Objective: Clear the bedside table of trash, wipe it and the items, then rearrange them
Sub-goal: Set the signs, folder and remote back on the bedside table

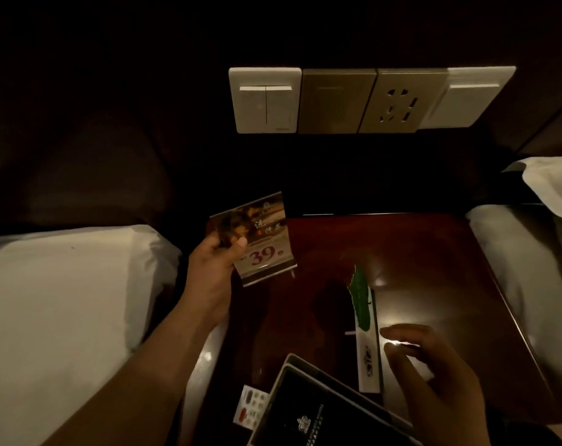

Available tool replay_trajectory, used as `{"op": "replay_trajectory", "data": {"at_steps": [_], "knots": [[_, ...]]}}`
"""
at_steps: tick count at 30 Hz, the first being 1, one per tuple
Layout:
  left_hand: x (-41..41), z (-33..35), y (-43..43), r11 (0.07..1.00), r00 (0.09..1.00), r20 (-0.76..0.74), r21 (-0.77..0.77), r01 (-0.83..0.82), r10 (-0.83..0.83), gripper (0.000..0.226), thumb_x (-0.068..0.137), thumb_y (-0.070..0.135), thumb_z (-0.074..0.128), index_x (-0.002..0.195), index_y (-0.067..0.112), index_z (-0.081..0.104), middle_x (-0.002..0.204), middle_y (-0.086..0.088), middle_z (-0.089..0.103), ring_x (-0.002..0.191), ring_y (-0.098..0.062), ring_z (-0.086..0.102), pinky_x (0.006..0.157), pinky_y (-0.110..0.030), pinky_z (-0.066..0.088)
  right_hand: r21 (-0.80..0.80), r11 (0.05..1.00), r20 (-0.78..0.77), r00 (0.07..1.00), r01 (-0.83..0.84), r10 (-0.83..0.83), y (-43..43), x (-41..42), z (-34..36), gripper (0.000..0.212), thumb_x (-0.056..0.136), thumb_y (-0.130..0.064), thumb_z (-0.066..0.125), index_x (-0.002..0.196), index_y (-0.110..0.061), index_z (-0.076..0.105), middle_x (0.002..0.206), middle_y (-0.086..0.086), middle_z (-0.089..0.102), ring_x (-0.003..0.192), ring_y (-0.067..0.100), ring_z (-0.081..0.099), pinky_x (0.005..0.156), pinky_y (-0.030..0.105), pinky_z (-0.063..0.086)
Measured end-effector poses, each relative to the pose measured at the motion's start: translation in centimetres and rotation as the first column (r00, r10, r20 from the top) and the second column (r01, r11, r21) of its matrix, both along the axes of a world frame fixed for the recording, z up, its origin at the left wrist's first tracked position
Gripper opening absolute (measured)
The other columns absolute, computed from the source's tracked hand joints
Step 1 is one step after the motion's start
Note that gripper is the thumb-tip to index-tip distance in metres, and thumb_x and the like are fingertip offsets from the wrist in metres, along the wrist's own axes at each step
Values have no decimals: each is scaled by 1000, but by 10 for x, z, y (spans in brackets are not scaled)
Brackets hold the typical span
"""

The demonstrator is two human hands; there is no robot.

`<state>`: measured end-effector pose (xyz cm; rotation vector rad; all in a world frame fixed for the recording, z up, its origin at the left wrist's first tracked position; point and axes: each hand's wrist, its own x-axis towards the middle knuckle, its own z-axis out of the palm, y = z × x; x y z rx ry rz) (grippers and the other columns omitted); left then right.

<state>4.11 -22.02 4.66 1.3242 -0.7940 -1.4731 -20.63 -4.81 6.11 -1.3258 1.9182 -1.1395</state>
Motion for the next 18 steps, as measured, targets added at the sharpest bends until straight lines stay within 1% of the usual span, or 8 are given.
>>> {"op": "replay_trajectory", "data": {"at_steps": [2, 4, 6, 8, 11, 14, 15, 18], "knots": [[4, -7, -11, 999, 999, -3, 8, 37, -37, 10, 93, 5, 60, 100, 10, 65, 117, -15, 71, 113, -33, 67, 101, -55, 49, 20, 1000, -11, 1000, -9, 9, -14, 3, 4, 33, 83, -11, 70, 89, -43, 67, 102, -15, 69, 93, 2, 65, 66, 13, 48], [9, -12, -17, 997, 998, 13, 22, 68, -68, 10, 93, 2, 57, 92, 10, 64, 111, -13, 72, 115, -36, 65, 103, -56, 48, 4, 999, -53, 998, -41, 41, -33, 9, 15, 26, 84, -19, 66, 89, -45, 66, 98, -18, 68, 94, -3, 62, 72, 22, 50], [12, -11, -17, 995, 996, 26, 37, 90, -91, 22, 94, 3, 57, 82, 16, 69, 104, -8, 75, 113, -35, 67, 99, -51, 51, -42, 994, -47, 994, -105, 103, -54, 19, 25, 22, 86, -22, 62, 95, -42, 64, 98, -20, 67, 97, -4, 60, 76, 22, 49], [13, -11, -11, 997, 995, 67, 17, 74, -75, 23, 93, 5, 60, 91, 23, 74, 106, -7, 77, 108, -30, 70, 93, -43, 54, -41, 987, 18, 988, -152, 153, -78, 29, 30, 23, 89, -20, 62, 104, -38, 64, 105, -19, 66, 101, -5, 60, 81, 19, 51], [12, -17, 6, 998, 988, 145, -34, -45, 50, 21, 95, 15, 63, 108, 30, 69, 112, -3, 75, 108, -24, 70, 92, -40, 54, 44, 968, 161, 959, -245, 235, -120, 51, 30, 46, 93, -19, 63, 136, -31, 51, 131, -12, 60, 113, -3, 58, 91, 16, 50], [5, -23, 19, 987, 968, 218, -130, -95, 122, 17, 100, 28, 56, 104, 39, 68, 106, 3, 75, 101, -19, 71, 86, -41, 54, 203, 904, 237, 915, -375, 327, -157, 71, 22, 64, 98, -24, 57, 153, -29, 26, 150, -4, 45, 132, 16, 49, 100, 30, 45], [3, -23, 20, 981, 962, 245, -176, -78, 120, 17, 100, 32, 53, 99, 38, 69, 94, 6, 74, 89, -16, 70, 78, -40, 53, 225, 888, 192, 912, -401, 363, -163, 76, 17, 60, 99, -26, 56, 151, -28, 28, 145, -5, 49, 130, 20, 51, 98, 31, 47], [2, -23, 9, 967, 952, 286, -251, -39, 112, 25, 100, 39, 48, 84, 32, 67, 66, 9, 58, 60, -12, 52, 61, -33, 41, 196, 903, 15, 922, -383, 388, -170, 84, 3, 33, 101, -27, 52, 132, -17, 48, 100, -12, 57, 104, 23, 61, 75, 29, 47]]}}
